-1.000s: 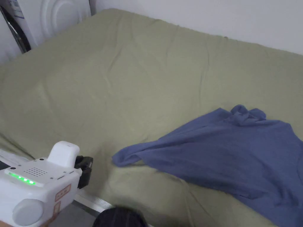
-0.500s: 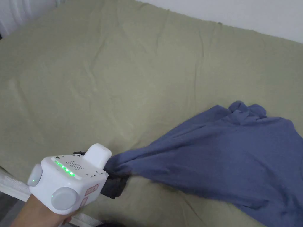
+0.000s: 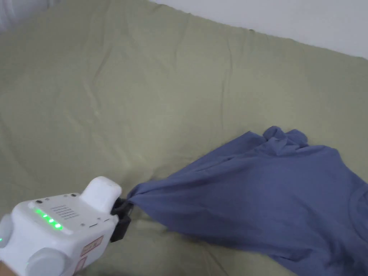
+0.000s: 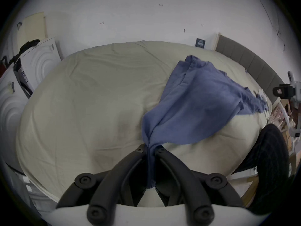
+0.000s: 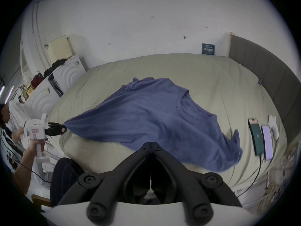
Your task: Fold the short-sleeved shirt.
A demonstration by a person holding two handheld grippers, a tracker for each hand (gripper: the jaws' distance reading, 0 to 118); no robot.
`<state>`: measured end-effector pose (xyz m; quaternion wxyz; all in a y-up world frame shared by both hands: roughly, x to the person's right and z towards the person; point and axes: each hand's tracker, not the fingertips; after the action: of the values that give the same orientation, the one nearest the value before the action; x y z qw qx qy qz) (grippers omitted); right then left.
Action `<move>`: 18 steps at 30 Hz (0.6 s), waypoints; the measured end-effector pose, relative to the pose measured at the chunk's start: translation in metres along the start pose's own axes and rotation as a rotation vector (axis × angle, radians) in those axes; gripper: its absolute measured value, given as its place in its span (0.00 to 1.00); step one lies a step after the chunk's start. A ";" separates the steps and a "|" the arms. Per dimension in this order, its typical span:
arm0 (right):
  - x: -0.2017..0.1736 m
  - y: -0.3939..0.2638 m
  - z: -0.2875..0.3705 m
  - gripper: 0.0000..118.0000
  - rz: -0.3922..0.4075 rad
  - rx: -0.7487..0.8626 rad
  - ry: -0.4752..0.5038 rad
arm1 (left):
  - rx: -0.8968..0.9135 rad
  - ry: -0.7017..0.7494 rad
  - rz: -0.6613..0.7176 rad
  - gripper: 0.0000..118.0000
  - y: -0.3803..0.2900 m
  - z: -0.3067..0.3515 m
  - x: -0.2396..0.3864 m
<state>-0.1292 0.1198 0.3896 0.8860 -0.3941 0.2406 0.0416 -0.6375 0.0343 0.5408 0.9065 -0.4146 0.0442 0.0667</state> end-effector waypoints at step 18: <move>0.079 0.219 -0.361 1.00 0.280 -0.218 0.004 | -0.029 0.038 0.143 0.04 -0.004 -0.023 -0.008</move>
<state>-0.2597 0.0014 -0.0026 0.8230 -0.4506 0.2892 0.1898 -0.6458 0.0135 0.5302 0.8923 -0.4246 0.0902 0.1241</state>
